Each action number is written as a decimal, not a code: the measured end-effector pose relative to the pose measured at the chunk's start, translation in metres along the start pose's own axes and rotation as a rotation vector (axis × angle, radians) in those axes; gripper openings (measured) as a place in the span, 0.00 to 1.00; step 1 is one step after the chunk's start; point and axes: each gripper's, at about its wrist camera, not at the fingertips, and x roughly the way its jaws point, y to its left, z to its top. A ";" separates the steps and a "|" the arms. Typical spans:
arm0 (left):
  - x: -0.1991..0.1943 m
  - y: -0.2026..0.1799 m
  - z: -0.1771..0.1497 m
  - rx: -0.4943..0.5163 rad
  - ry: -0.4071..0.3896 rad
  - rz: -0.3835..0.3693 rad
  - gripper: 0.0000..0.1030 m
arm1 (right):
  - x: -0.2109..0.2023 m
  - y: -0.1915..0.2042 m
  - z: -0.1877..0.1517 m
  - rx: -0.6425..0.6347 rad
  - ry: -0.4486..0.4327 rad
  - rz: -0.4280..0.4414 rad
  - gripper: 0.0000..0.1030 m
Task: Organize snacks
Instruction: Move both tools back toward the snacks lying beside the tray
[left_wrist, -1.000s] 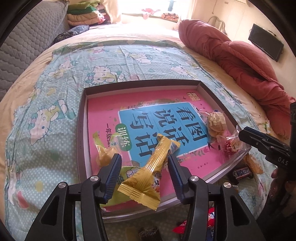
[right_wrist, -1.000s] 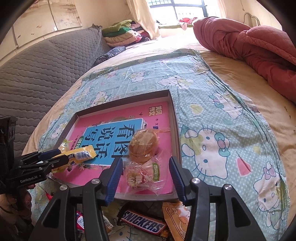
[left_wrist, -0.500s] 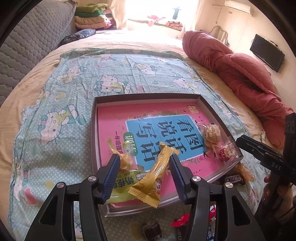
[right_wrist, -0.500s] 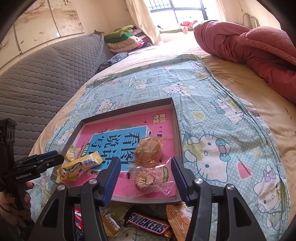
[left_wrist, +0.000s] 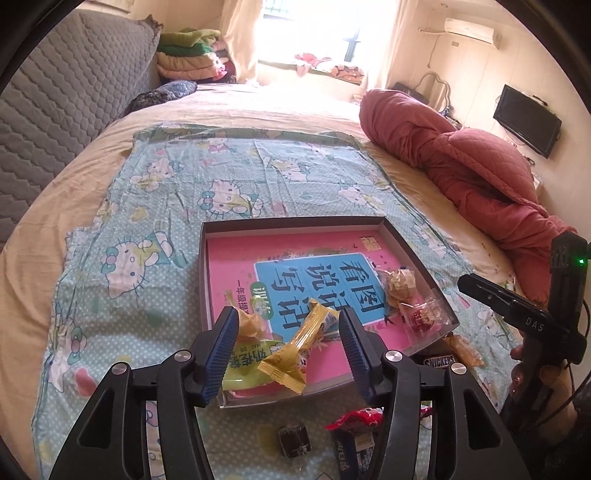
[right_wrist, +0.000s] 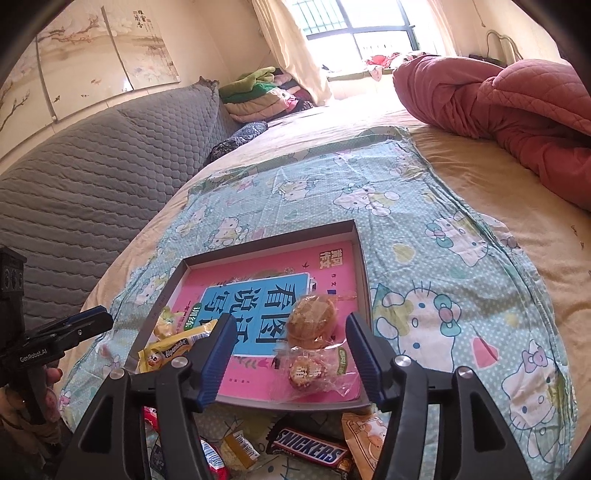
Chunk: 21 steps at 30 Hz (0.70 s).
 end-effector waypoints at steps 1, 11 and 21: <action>-0.002 0.000 -0.001 -0.002 -0.002 0.003 0.64 | -0.002 -0.001 0.001 0.004 -0.004 0.000 0.59; -0.017 -0.006 -0.004 -0.015 -0.014 -0.013 0.72 | -0.024 -0.010 0.005 0.013 -0.045 -0.024 0.64; -0.028 -0.018 -0.010 0.000 -0.009 -0.036 0.73 | -0.034 -0.001 -0.001 -0.029 -0.048 -0.019 0.65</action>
